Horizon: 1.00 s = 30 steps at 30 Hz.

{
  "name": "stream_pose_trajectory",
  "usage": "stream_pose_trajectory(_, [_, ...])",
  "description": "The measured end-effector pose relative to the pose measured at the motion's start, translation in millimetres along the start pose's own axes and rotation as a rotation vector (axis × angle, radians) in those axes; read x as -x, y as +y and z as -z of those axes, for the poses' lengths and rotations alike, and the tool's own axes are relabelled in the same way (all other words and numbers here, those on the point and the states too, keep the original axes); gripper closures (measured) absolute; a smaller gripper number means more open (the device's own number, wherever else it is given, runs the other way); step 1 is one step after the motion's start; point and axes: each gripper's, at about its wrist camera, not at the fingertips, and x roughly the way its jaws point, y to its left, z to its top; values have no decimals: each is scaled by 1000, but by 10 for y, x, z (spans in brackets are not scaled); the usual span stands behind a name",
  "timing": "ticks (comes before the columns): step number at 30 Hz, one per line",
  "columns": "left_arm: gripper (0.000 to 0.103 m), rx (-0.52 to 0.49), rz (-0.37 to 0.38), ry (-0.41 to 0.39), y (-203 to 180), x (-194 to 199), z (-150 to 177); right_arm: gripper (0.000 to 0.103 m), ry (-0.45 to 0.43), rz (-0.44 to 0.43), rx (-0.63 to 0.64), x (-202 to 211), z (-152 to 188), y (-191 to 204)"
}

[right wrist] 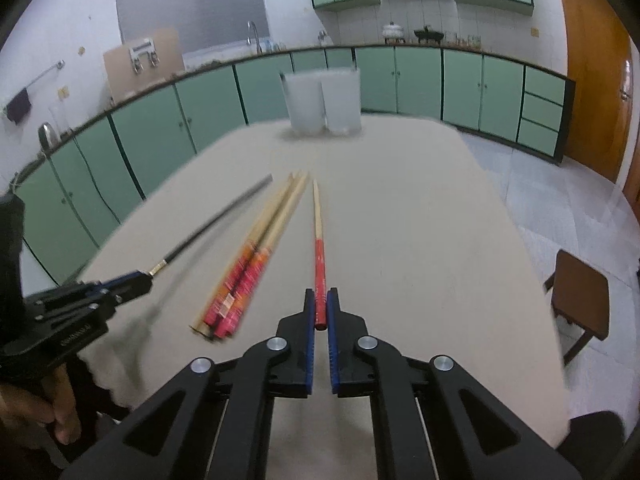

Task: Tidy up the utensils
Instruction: 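Grasp a black chopstick with the left tool while the right tool grasps a red chopstick, then carry both chopsticks to the white holder and lower them into it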

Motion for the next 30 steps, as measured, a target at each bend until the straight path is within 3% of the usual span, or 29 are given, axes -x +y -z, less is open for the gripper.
stream_pose_trajectory(7, [97,-22,11,-74,-82,515,-412,97,-92,-29,30,470,-501,66])
stream_pose_trajectory(17, [97,-58,17,-183,-158,963,-1040,97,-135,-57,102,657,-1191,119])
stream_pose_trajectory(22, [97,-81,35,-143,-194,884,-1248,97,-95,-60,149,528,-1402,142])
stream_pose_trajectory(30, [97,-87,85,-66,-83,764,-1593,97,-16,-113,124,415,-1704,33])
